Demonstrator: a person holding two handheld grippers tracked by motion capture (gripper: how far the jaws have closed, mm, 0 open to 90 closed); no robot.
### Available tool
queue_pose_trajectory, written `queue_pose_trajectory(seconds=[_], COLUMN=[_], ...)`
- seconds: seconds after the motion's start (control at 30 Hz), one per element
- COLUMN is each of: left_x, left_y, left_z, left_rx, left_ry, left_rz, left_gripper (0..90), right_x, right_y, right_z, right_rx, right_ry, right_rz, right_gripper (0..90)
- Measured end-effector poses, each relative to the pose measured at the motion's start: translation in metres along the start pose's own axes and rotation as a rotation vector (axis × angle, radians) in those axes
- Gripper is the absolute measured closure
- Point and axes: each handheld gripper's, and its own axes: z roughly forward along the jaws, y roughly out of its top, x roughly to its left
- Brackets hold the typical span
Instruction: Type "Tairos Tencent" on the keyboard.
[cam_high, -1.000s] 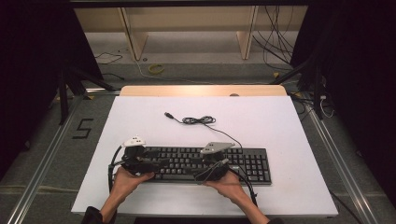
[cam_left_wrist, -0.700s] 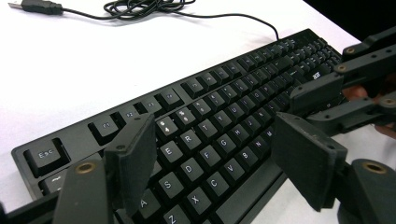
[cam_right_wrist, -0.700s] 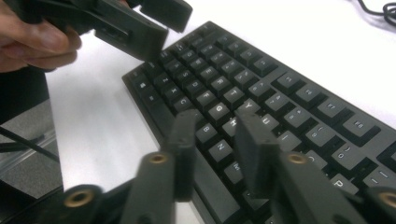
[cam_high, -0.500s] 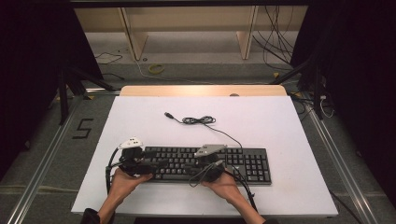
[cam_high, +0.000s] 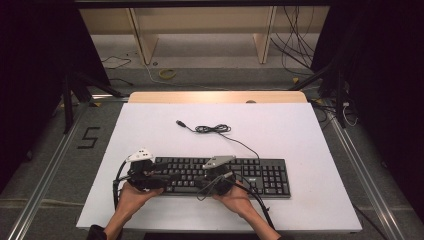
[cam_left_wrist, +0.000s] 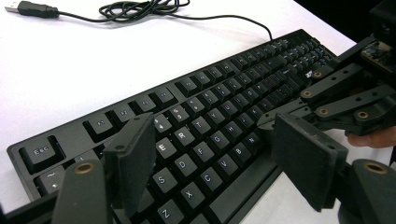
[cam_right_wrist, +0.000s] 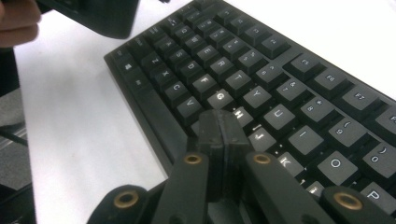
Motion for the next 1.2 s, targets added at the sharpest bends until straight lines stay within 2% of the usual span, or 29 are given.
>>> queue_pose_trajectory(seconds=[0.23, 0.47, 0.6, 0.73, 0.97, 1.07, 1.2], left_x=[-0.001, 0.0, 0.0, 0.001, 0.003, 0.005, 0.005], left_y=[-0.002, -0.003, -0.003, -0.003, -0.003, -0.003, -0.002], left_z=[-0.001, -0.001, -0.001, -0.001, 0.001, 0.0, 0.0], left_rx=[-0.001, -0.001, -0.001, -0.002, 0.002, -0.003, -0.013], left_ry=[0.002, 0.002, 0.004, 0.006, 0.012, 0.002, 0.005], left_rz=[-0.002, -0.005, -0.004, -0.006, -0.011, -0.04, -0.033], left_gripper=[30.2, 30.3, 30.3, 30.4, 30.7, 31.3, 30.8], right_x=[-0.001, 0.0, 0.002, 0.001, -0.002, -0.006, -0.011], right_y=[-0.001, -0.003, -0.003, -0.003, -0.001, -0.004, -0.007], right_z=[0.003, 0.007, 0.008, 0.007, -0.008, -0.013, -0.022], right_rx=[0.012, 0.039, 0.036, 0.038, -0.02, -0.027, -0.064], right_ry=[-0.007, -0.027, -0.034, -0.028, -0.023, -0.024, -0.018], right_rz=[0.004, -0.021, -0.03, -0.008, 0.011, 0.023, 0.034], right_gripper=[90.0, 90.0, 90.0, 90.0, 87.0, 82.5, 74.2])
